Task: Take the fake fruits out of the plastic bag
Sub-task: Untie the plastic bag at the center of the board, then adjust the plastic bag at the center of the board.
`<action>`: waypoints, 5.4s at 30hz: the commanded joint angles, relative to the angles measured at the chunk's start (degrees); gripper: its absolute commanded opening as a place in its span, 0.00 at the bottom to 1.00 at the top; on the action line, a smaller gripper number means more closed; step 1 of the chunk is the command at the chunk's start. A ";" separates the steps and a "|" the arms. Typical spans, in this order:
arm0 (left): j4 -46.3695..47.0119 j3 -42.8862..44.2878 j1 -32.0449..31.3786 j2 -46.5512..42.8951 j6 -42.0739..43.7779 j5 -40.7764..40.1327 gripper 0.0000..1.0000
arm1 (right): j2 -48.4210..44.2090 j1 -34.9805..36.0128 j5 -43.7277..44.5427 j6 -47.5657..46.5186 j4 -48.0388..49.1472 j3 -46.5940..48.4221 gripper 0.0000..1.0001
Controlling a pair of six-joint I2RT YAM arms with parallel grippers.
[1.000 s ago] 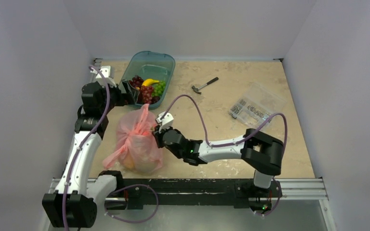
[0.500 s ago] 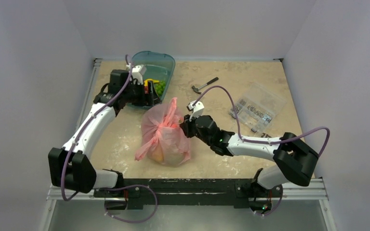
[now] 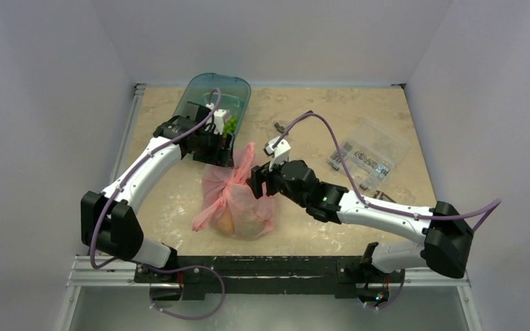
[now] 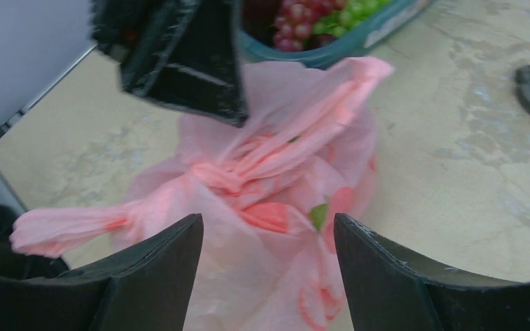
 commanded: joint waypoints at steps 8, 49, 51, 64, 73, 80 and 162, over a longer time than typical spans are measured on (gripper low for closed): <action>-3.27 3.16 -1.42 1.28 3.45 -0.88 0.50 | 11.33 7.13 -0.23 0.02 -0.39 9.26 0.70; 6.01 -2.75 4.90 -10.48 4.13 -14.92 0.00 | 7.95 29.12 13.29 -6.10 19.57 -0.42 0.59; 5.95 -2.54 4.92 -10.62 4.13 -13.54 0.00 | 7.03 26.33 11.00 -3.44 18.37 0.49 0.68; 5.72 -2.24 4.90 -12.19 3.26 -11.14 0.01 | 21.40 8.63 -10.67 14.38 5.56 17.84 0.81; 11.93 -7.28 3.30 -23.63 1.60 -12.27 0.54 | 30.63 8.37 -9.17 14.09 2.41 25.35 0.31; 6.41 -10.94 2.52 -41.34 -4.43 -12.84 0.97 | 31.19 6.63 -16.54 18.36 8.97 23.12 0.12; 11.18 -15.14 10.24 -37.89 0.53 -23.54 0.20 | 25.54 32.62 27.13 -28.03 23.48 19.12 0.99</action>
